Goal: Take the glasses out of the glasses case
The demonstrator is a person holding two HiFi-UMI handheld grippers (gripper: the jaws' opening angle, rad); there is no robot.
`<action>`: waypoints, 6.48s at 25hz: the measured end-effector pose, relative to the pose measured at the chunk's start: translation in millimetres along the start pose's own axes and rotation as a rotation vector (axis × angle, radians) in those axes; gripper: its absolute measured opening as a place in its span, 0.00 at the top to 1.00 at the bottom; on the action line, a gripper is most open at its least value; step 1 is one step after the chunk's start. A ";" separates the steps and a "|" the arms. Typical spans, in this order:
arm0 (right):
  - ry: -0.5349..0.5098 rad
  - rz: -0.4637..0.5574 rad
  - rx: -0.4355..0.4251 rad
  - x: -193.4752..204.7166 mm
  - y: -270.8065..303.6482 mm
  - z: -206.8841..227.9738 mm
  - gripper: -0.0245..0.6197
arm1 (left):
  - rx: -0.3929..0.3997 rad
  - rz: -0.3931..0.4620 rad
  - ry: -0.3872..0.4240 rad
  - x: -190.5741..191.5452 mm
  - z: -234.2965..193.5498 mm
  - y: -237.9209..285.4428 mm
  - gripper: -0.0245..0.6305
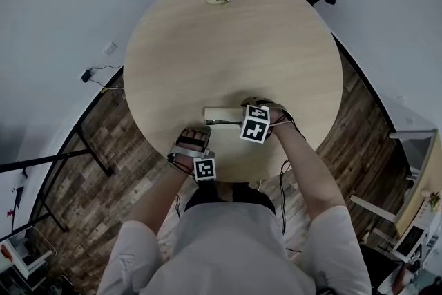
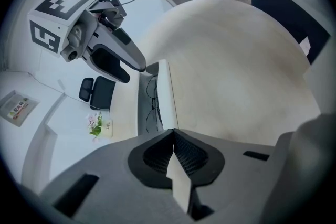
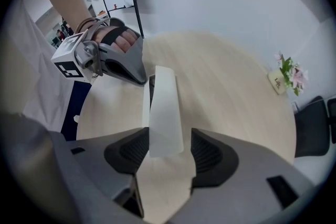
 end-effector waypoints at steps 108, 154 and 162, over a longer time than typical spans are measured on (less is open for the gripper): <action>-0.014 0.300 0.565 -38.3 -131.8 -131.3 0.72 | -0.220 0.338 -1.527 33.0 -148.1 -248.7 0.95; -0.205 -0.107 0.166 -56.9 51.7 -33.3 0.93 | -0.151 0.286 -1.488 85.2 -116.1 -232.2 0.95; -0.230 -0.076 0.360 -50.7 39.5 -43.8 0.93 | -0.160 0.272 -1.447 76.3 -107.5 -239.7 0.95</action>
Point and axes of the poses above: the fingertips, and each gripper's own axes: y forward along the fingers, z to its right, x out of its underside, the point moved 6 cm from there along -y, backward along the fingers, and after that the axes turned 2 degrees about -x, right-handed, at the moved point
